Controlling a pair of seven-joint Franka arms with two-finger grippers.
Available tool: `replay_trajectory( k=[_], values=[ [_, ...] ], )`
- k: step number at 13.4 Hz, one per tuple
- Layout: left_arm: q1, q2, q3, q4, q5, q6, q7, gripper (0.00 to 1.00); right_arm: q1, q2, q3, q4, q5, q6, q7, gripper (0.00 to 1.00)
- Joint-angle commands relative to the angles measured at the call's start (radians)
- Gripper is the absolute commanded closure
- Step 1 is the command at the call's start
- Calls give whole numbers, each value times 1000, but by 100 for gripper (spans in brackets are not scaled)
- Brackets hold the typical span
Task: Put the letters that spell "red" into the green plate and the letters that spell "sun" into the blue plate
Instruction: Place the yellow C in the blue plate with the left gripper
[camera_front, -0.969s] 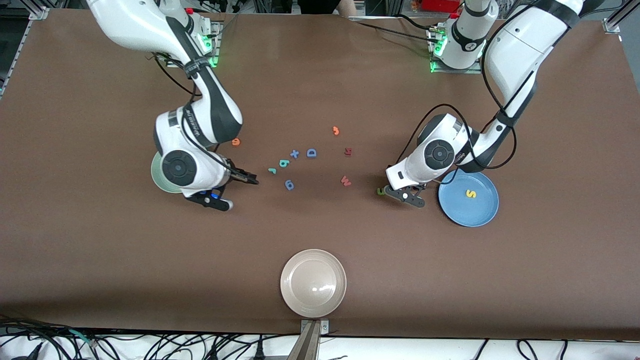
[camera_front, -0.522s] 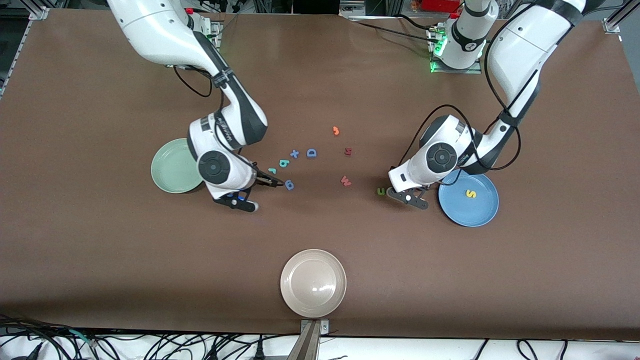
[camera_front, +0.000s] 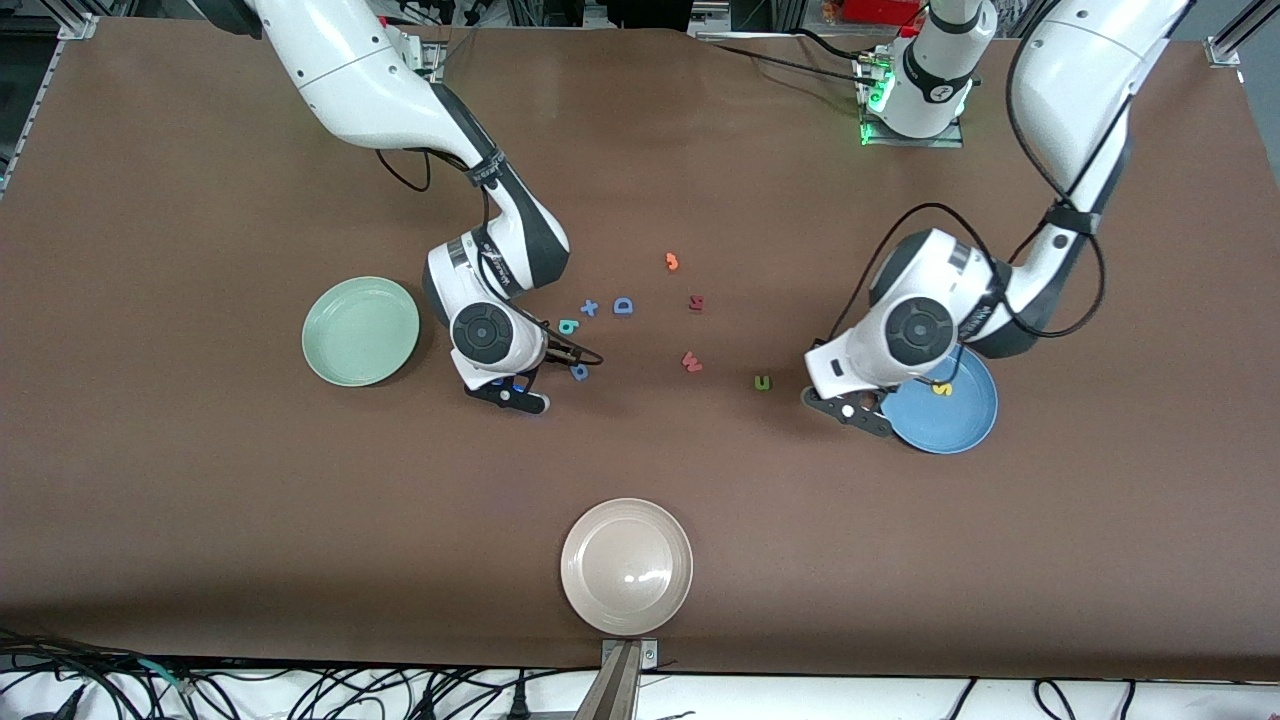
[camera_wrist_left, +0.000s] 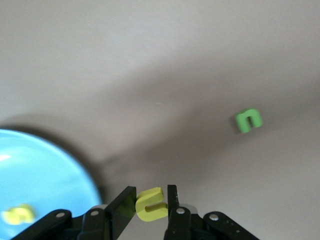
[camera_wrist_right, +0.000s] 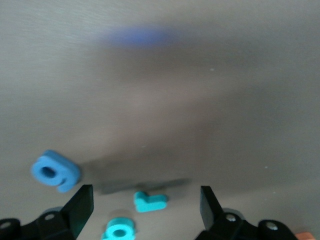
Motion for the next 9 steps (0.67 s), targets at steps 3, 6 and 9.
replay_trajectory(
  k=[3,6,9],
  values=[
    [157,22,-4,17,35,-12,312,80,-3,-12,3,-45,2,0,13,8],
    [206,67,-4,31,35,2,407,78,-1,-23,6,-45,4,-9,13,8],
    [217,93,-6,25,24,18,410,56,-1,-29,4,-45,4,-31,13,10]
  ],
)
